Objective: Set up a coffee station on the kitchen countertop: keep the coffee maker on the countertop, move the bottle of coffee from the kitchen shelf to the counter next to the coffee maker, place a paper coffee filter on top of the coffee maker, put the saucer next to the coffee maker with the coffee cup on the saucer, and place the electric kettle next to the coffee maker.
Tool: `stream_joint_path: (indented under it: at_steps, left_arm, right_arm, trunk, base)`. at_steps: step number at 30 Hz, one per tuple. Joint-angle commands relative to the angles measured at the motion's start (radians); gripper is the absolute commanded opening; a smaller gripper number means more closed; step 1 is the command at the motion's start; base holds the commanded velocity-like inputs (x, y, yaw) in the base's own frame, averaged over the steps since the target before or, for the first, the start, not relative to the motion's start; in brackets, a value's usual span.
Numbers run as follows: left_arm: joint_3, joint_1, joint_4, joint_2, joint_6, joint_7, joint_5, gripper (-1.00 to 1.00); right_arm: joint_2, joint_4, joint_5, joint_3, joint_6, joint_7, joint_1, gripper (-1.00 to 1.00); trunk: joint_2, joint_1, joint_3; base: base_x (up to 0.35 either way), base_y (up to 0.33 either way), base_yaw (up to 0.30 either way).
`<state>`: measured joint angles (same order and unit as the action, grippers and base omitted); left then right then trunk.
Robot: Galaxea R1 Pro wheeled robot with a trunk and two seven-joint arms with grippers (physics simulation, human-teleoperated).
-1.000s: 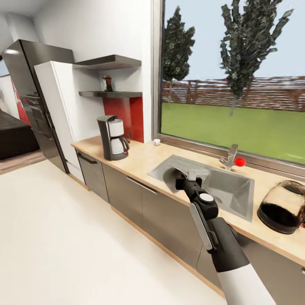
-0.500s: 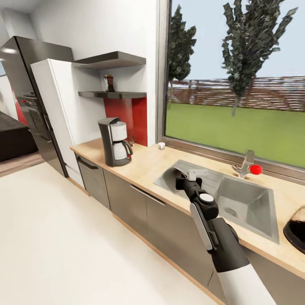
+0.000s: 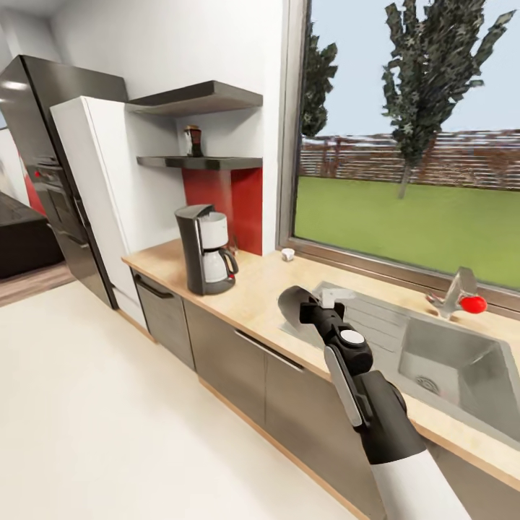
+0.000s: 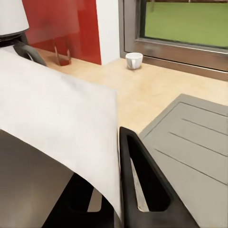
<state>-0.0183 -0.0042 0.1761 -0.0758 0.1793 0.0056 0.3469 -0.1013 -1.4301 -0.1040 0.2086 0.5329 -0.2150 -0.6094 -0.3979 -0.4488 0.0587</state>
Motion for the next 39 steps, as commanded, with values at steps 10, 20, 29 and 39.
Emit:
stream_joint_path:
  at_steps: [10, 20, 29, 39]
  left_arm:
    - [-0.002, 0.000, 0.000, 0.001, 0.002, 0.001, 0.000, 1.00]
    - [-0.002, 0.000, 0.000, 0.001, 0.002, 0.001, 0.000, 1.00]
    - [-0.002, 0.000, 0.000, 0.000, 0.002, 0.001, 0.000, 1.00]
    - [-0.002, 0.000, 0.000, 0.001, 0.002, 0.001, 0.000, 1.00]
  right_arm:
    - [0.000, -0.003, -0.014, 0.002, 0.002, -0.010, -0.001, -1.00]
    - [0.000, -0.004, -0.014, 0.002, 0.002, -0.010, -0.001, -1.00]
    - [0.000, -0.001, -0.014, 0.002, 0.002, -0.010, -0.002, -1.00]
    - [0.000, 0.000, -0.014, 0.002, 0.002, -0.010, -0.002, -1.00]
  trunk:
    - [-0.002, -0.001, 0.002]
    - [-0.002, -0.001, 0.002]
    - [-0.002, -0.001, 0.002]
    - [-0.002, -0.001, 0.002]
  base:
    - [0.294, 0.222, 0.000]
    - [0.294, 0.222, 0.000]
    - [0.293, 0.222, -0.034]
    - [0.261, 0.248, -0.240]
